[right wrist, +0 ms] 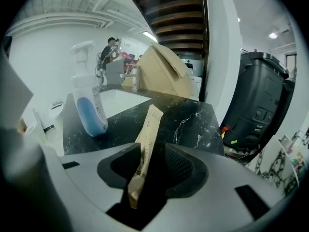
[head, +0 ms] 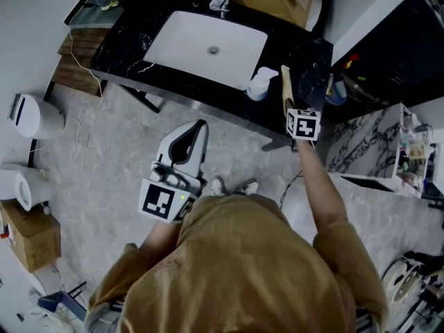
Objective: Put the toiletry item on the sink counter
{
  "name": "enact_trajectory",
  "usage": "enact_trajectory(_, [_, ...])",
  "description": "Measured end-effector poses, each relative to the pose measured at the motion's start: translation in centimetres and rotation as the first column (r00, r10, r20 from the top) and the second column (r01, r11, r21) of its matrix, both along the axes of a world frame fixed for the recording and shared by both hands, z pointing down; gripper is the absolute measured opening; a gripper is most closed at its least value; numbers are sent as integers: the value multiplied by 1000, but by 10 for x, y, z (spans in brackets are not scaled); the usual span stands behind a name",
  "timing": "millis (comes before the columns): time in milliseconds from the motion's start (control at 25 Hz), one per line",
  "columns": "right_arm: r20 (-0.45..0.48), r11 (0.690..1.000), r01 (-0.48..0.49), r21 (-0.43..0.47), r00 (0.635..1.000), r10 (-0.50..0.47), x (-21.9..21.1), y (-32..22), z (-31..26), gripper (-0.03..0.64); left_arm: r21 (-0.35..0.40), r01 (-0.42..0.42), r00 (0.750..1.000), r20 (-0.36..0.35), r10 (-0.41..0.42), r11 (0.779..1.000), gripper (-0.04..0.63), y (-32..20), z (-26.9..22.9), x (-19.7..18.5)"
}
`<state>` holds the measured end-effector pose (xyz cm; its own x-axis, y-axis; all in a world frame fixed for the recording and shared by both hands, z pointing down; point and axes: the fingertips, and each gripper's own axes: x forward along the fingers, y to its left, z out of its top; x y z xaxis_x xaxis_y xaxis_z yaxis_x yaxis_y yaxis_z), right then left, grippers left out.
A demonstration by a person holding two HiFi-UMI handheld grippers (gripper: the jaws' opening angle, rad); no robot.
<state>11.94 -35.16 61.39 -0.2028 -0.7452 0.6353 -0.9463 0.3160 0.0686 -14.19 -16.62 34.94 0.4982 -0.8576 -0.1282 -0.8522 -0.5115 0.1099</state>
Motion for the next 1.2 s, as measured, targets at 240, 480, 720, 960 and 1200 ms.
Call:
enact_trajectory(240, [83,999,-42,-6,996,42,7,14,-6,273,5,-50,999,-20,50,999,3,1,0,10])
enact_trajectory(480, [115,995,-97,3,989,96,21,33,-9,276,-34,-97,994,42,98,995,3,1,17,18])
enact_trajectory(720, [173,978,-206,40,965,196,51,47,-32,250,-20,-160,986,37,161,987,3,1,14,32])
enact_trajectory(960, [220,963,-266,44,943,251,76,64,-40,158,-8,-197,980,39,197,980,4,4,10,39])
enact_trajectory(1200, [261,951,-301,73,926,273,88,71,-58,18,28,-199,980,23,198,980,3,4,-3,38])
